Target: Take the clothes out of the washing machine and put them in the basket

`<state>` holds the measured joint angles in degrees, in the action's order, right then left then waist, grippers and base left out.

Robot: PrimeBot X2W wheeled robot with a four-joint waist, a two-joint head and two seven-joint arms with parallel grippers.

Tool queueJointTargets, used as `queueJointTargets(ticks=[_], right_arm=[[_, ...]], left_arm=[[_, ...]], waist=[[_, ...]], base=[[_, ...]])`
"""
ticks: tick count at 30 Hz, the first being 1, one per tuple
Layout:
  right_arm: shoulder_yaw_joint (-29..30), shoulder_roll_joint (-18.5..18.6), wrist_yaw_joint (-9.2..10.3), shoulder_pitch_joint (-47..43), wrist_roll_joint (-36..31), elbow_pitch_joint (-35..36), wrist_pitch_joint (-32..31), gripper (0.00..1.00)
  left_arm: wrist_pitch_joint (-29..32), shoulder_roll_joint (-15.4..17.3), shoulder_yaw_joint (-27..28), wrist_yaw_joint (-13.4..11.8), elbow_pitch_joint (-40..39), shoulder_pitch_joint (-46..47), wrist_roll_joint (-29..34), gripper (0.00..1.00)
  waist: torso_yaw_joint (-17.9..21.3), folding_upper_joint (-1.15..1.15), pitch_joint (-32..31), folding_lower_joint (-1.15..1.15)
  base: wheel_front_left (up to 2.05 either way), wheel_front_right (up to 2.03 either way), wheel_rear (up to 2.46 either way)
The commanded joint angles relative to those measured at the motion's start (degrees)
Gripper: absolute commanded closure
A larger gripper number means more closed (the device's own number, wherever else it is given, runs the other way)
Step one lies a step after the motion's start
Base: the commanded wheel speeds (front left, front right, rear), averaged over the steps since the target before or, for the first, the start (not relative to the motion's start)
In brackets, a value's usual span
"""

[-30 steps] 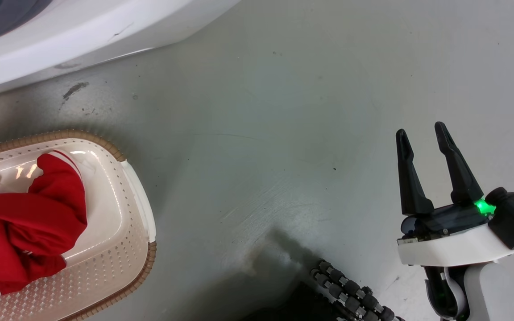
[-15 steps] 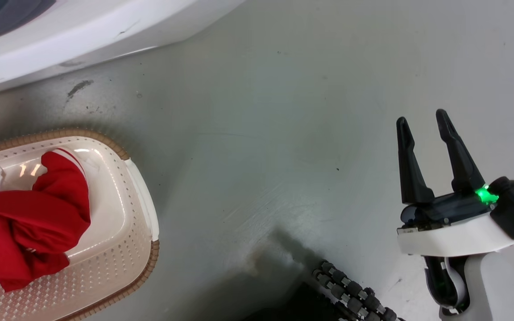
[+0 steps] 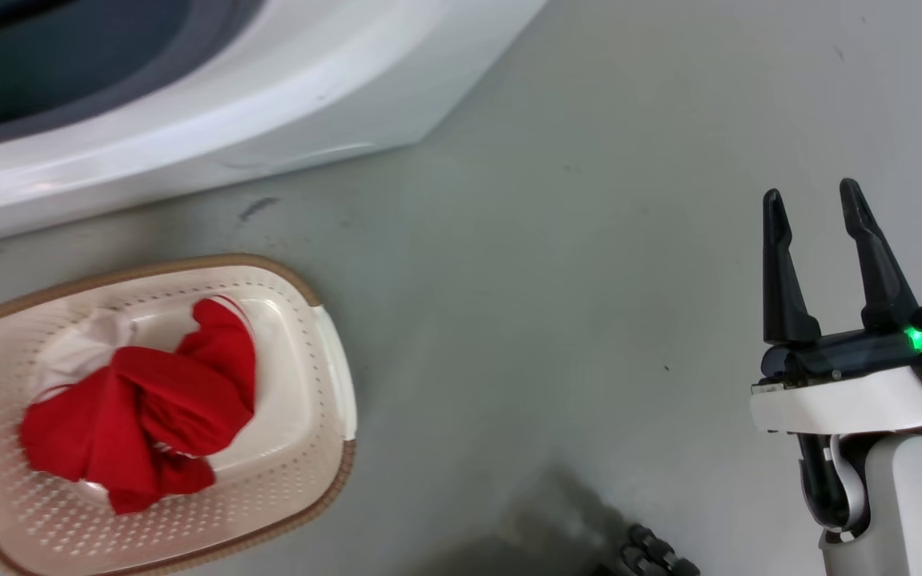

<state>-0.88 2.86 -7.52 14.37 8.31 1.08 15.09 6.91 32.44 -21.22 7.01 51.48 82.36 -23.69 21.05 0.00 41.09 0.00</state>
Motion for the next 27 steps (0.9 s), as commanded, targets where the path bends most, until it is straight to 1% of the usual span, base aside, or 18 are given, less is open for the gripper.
queueJointTargets(ticks=[1,5,6,12,17,20,24,27], right_arm=[[0.66,0.02,0.06,0.59,-0.97,-0.25,0.13,0.0],[1.59,0.03,0.06,-0.13,-2.67,-0.53,0.13,0.0],[1.59,0.03,0.06,-0.13,-2.67,-0.53,0.13,0.0],[2.38,0.03,0.07,-1.91,-4.63,-1.1,0.12,0.0],[2.98,0.0,0.06,-3.6,-5.5,-1.65,0.12,0.0],[3.05,0.03,0.06,-4.53,-6.1,-2.01,0.12,0.0],[3.61,0.02,0.06,-5.57,-6.7,-2.36,0.12,0.0],[3.88,0.02,0.06,-5.79,-7.31,-2.56,0.12,0.0]], left_arm=[[-4.19,-0.76,-0.26,0.19,0.48,-3.05,-0.38,1.0],[-10.92,-2.7,-1.19,0.35,0.84,-7.79,-1.01,1.0],[-10.92,-2.7,-1.19,0.35,0.84,-7.79,-1.01,1.0],[-18.83,-5.82,-1.32,0.32,0.59,-15.02,-3.25,1.0],[-21.67,-8.16,-0.58,0.38,-2.58,-22.03,-5.23,1.0],[-22.11,-9.2,0.34,0.09,-6.73,-26.6,-5.26,1.0],[-22.19,-10.42,3.63,-1.0,-17.23,-33.86,-4.04,1.0],[-22.17,-11.54,6.22,-1.34,-25.17,-38.82,-2.76,1.0]], waist=[[-4.53,0.0,-5.16,0.0],[-7.34,0.0,-8.97,0.0],[-7.34,0.0,-8.97,0.0],[-10.42,0.0,-14.04,0.0],[-12.7,0.0,-17.53,0.0],[-13.85,0.0,-19.28,0.0],[-15.58,0.0,-21.33,0.0],[-16.95,0.0,-22.65,0.0]], base=[[0.0,0.0,0.0],[0.0,0.0,0.0],[0.0,0.0,0.0],[0.0,0.0,0.0],[0.0,0.0,0.0],[0.0,0.0,0.0],[0.0,0.0,0.0],[0.0,0.0,0.0]])
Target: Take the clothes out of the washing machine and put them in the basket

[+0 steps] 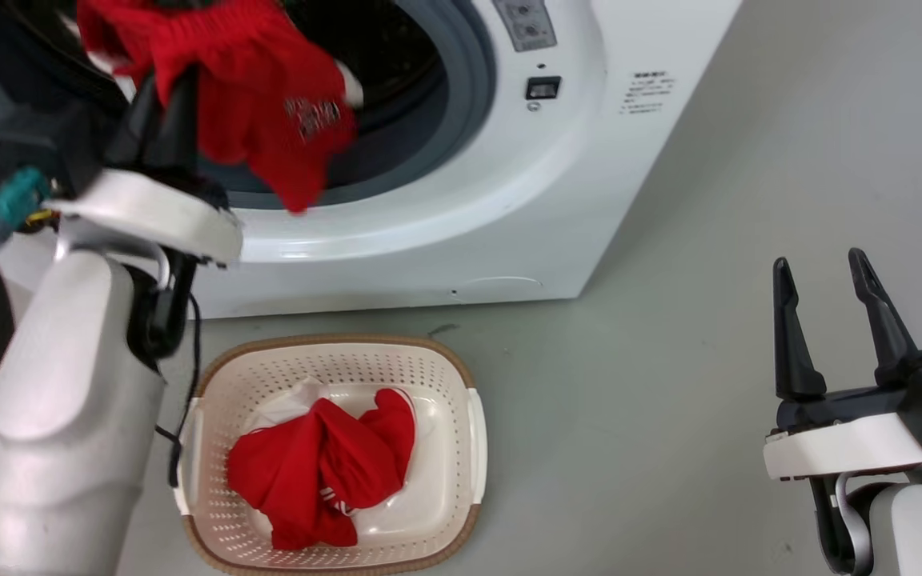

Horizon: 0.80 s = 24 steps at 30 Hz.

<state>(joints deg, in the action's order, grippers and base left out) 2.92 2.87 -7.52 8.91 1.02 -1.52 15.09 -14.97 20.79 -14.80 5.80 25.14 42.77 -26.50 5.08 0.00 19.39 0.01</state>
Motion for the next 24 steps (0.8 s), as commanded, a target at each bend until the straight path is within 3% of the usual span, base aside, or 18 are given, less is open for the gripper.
queueJointTargets(ticks=[1,6,13,18,24], right_arm=[[0.11,0.01,0.06,-0.51,-0.12,-0.05,0.12,0.0],[0.07,0.01,0.06,-1.21,-0.69,-0.48,0.12,0.0],[-0.03,0.01,0.06,-1.69,-1.15,-0.43,0.12,0.0],[0.12,0.01,0.06,-0.64,-1.61,-0.19,0.12,0.0],[0.08,0.0,0.06,1.03,-2.14,0.44,0.12,0.0]], left_arm=[[-0.31,-0.34,0.46,-0.09,-1.48,-0.85,0.36,1.0],[-0.23,-3.32,2.91,0.8,-12.71,-9.17,-1.35,1.0],[0.89,-2.43,-0.55,1.29,-20.89,-19.28,-2.4,1.0],[3.06,-2.58,-4.11,1.46,-20.92,-23.59,-3.09,1.0],[4.12,-2.07,-8.61,1.56,-15.98,-22.52,-1.89,1.0]], waist=[[-1.4,0.0,-1.36,-0.01],[-3.16,0.0,-3.04,-0.01],[-4.34,0.0,-3.07,-0.01],[-4.45,0.0,-0.83,-0.01],[-3.4,0.0,3.85,-0.01]], base=[[0.0,0.0,0.0],[0.0,0.0,0.0],[0.0,0.0,0.0],[0.0,0.0,0.0],[0.0,0.0,0.0]])
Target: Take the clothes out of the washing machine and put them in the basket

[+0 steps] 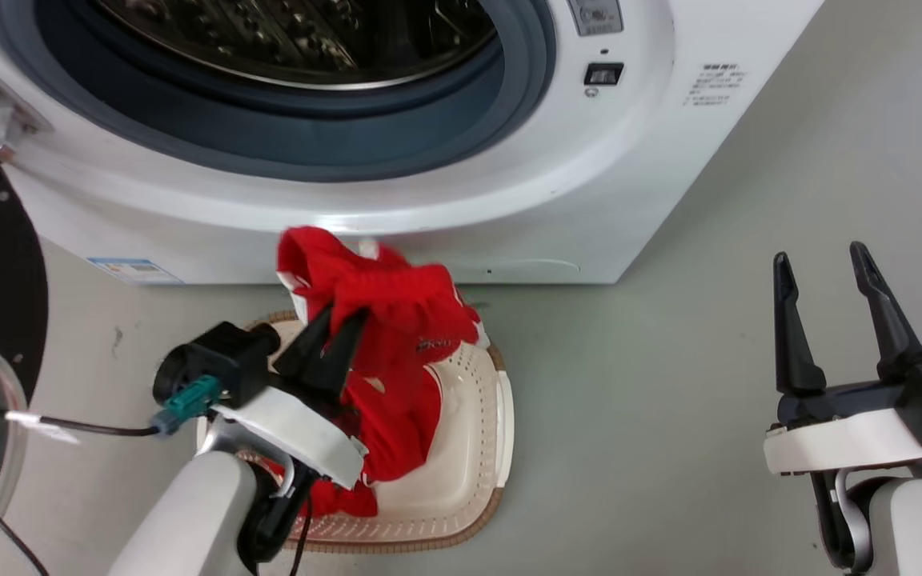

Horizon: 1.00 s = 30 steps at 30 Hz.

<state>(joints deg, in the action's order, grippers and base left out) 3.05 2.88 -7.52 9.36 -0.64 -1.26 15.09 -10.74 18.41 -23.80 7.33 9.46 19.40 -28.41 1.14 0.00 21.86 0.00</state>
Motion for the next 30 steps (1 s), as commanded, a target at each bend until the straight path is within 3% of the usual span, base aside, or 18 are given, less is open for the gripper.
queueJointTargets(ticks=[1,14,30], right_arm=[[-0.09,-0.01,0.06,0.98,-0.7,0.34,0.12,0.0],[0.15,-0.04,0.06,6.69,1.07,3.38,0.12,0.0],[-1.58,-0.04,0.06,9.29,3.95,6.16,0.11,0.0]], left_arm=[[0.15,0.24,-0.56,0.02,0.62,1.25,0.0,1.0],[1.65,1.45,-13.83,0.15,17.5,9.23,-2.36,1.0],[-0.08,2.46,-25.22,0.16,42.0,25.73,-6.17,1.0]], waist=[[0.81,0.0,2.33,0.0],[6.2,0.0,15.59,0.0],[12.57,0.0,28.06,0.0]], base=[[0.0,0.0,0.0],[0.0,0.0,0.0],[0.0,0.0,0.0]])
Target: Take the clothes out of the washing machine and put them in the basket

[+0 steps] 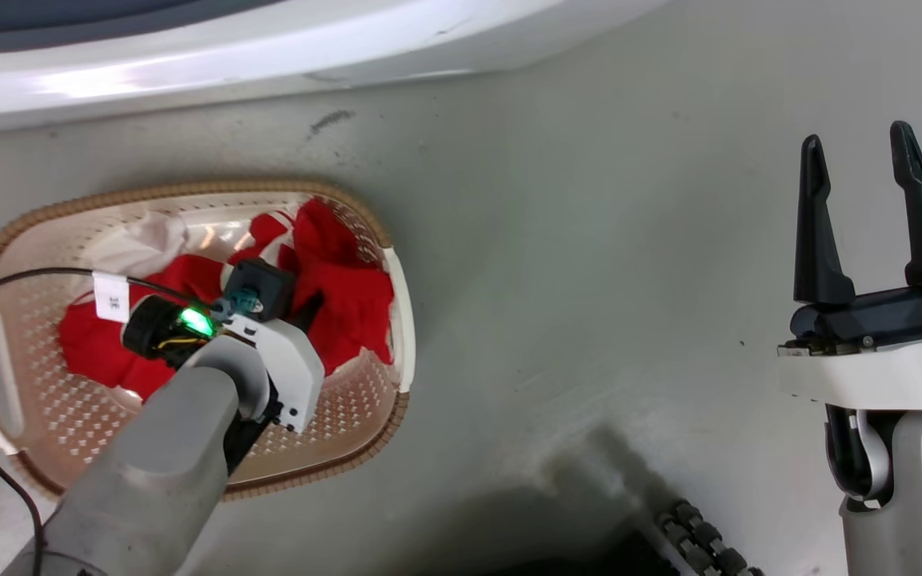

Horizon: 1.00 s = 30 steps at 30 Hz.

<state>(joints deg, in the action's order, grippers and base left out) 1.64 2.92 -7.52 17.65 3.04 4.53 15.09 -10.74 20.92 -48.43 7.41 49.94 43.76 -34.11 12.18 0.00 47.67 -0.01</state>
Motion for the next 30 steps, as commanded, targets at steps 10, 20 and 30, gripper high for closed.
queueJointTargets(ticks=[10,20,30], right_arm=[[-0.97,-0.06,0.06,1.71,1.41,0.41,0.11,0.0],[-0.14,-0.06,0.06,1.92,-0.37,-1.43,0.11,0.0],[2.49,-0.03,0.06,-0.63,-3.25,-4.34,0.12,0.0]], left_arm=[[-0.46,-0.62,-5.19,0.09,9.63,5.63,-3.95,0.9],[-4.31,-2.81,-8.29,0.09,10.6,4.54,-4.53,0.0],[-4.52,-0.4,1.87,-1.08,-6.04,-1.31,0.61,0.0]], waist=[[2.39,0.0,4.53,0.01],[-0.03,0.0,-2.47,0.01],[-5.47,0.0,-16.31,0.01]], base=[[0.0,0.0,0.0],[0.0,0.0,0.0],[0.0,0.0,0.0]])
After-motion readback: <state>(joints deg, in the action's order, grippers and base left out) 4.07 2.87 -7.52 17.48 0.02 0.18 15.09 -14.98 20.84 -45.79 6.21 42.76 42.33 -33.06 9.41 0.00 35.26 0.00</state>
